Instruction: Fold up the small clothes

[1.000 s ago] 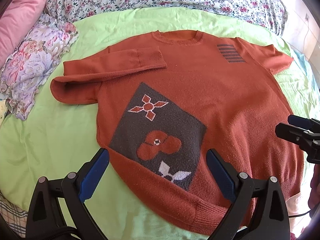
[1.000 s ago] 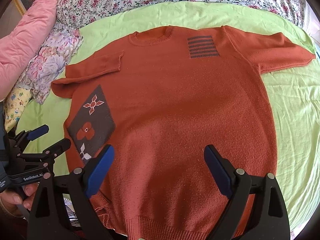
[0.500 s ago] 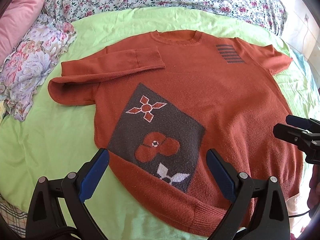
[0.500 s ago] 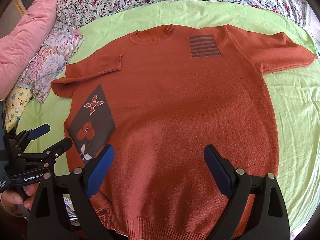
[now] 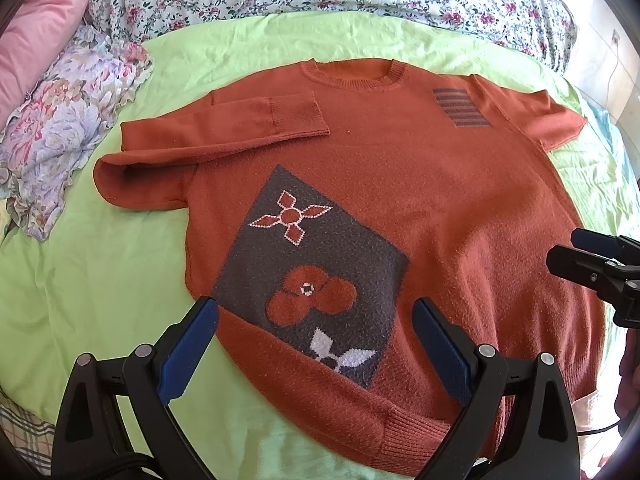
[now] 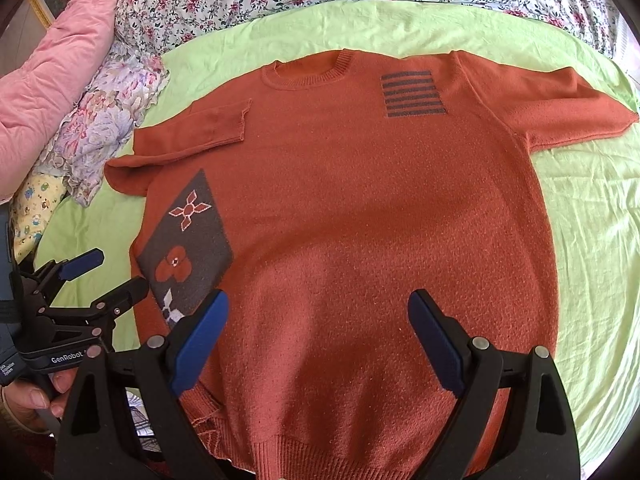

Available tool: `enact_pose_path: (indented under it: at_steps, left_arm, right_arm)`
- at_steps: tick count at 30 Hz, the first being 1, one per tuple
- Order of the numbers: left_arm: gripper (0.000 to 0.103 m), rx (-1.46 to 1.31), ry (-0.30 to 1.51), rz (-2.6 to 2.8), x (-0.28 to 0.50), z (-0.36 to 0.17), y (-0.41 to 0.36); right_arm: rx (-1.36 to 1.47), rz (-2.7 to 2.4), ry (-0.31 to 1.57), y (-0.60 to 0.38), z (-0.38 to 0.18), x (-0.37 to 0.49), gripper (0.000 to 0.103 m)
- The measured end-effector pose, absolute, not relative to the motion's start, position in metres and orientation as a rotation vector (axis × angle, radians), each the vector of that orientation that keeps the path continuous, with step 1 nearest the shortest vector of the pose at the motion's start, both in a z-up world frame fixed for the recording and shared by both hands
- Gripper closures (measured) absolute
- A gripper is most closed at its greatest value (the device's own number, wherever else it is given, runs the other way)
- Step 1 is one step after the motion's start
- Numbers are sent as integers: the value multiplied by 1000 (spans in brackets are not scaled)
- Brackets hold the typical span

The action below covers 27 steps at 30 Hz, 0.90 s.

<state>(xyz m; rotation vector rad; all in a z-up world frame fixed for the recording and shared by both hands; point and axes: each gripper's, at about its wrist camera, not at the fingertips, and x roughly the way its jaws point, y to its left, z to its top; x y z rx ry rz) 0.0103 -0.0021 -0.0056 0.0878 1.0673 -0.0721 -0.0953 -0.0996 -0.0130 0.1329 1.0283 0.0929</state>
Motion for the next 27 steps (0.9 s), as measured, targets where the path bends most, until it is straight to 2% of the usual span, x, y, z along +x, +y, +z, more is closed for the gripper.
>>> enact_pose_path:
  at_steps: [8,15,27]
  left_arm:
    - [5,87,1054,-64,16,-7,-6]
    - [5,61,1065,-66,29,-9,-8]
    - [5,4,1081,-48,87,-5,-16]
  right_arm:
    - [149,86,1098,-108,-14,-92,12]
    - [224,69,1073,-136,-12,-84,12]
    - [399,-115,1004,-265,-4,-54,12]
